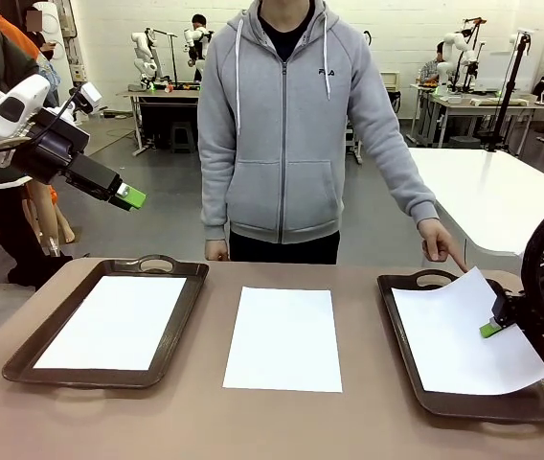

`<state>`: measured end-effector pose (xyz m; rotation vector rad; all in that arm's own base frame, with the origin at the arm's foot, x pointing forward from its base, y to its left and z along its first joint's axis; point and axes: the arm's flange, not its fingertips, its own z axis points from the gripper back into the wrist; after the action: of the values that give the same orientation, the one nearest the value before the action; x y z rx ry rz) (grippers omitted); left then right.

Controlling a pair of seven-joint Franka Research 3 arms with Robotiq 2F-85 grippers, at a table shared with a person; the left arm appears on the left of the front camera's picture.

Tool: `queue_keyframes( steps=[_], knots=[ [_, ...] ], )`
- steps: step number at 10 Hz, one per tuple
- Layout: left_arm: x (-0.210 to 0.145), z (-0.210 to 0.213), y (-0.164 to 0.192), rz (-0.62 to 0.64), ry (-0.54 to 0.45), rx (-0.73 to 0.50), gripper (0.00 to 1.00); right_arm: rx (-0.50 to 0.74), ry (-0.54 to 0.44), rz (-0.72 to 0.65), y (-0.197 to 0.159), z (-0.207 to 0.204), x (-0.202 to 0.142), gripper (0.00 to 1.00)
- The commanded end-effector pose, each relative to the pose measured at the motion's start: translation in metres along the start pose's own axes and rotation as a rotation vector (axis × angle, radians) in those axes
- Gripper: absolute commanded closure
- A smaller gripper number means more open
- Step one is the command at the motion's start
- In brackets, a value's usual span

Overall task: Sort the A4 documents.
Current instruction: Place the A4 Paper in the designated Handle tray.

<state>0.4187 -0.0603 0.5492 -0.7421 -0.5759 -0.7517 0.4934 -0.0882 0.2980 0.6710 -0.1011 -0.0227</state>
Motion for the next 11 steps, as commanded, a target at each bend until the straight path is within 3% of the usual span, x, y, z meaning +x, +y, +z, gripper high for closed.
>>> queue_keyframes(
  steps=[1,7,11],
  knots=[
    [-0.001,0.001,0.0,-0.005,0.007,-0.002,0.0,-0.025,0.012,-0.007,0.007,0.002,-0.003,0.99],
    [-0.001,0.001,0.0,-0.005,0.007,-0.002,0.0,-0.085,0.025,0.005,0.019,0.014,0.006,0.43],
    [-0.001,0.001,0.0,-0.005,0.007,-0.002,0.0,-0.204,0.024,-0.011,0.022,0.035,-0.002,0.03]
  ],
)
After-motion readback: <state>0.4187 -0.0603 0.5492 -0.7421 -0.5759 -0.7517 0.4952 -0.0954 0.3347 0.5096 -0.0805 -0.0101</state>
